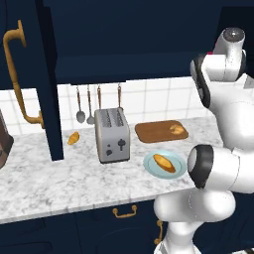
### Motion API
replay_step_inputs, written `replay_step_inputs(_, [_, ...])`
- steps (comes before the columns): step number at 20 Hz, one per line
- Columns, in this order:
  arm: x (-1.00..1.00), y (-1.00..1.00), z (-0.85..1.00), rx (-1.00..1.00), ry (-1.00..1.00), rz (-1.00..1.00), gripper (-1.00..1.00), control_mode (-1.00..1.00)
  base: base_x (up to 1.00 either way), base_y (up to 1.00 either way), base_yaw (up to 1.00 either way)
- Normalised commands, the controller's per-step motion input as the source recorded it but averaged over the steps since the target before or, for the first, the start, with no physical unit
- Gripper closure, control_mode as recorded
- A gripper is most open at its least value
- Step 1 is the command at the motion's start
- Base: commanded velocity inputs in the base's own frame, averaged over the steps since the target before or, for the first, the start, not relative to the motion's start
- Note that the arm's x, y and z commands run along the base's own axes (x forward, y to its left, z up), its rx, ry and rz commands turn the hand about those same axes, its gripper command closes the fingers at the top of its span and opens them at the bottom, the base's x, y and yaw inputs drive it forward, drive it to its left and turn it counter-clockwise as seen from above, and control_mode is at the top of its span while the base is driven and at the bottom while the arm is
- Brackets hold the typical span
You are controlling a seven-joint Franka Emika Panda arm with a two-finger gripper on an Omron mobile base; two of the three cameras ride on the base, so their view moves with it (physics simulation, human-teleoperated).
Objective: From the different types of pastries on the counter, select a croissant and place it on the cutting board. Then retrieve a jar of jam from the cabinet and place it alongside the croissant on the cutting board.
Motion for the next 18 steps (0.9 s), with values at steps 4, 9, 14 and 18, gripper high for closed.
replay_step_inputs(4, [0.14,0.03,0.27,-0.01,-0.36,-0.17,-1.00,-1.00,0.00,0.00,0.00])
replay_step_inputs(9, [0.42,0.02,0.28,-0.02,0.06,-0.05,-1.00,-1.00,0.00,0.00,0.00])
replay_step_inputs(14, [0.76,-0.23,0.65,0.00,0.14,0.00,-1.00,-1.00,0.00,0.00,0.00])
replay_step_inputs(18, [0.10,-0.23,0.15,0.00,-0.01,-0.04,-1.00,-1.00,0.00,0.00,0.00])
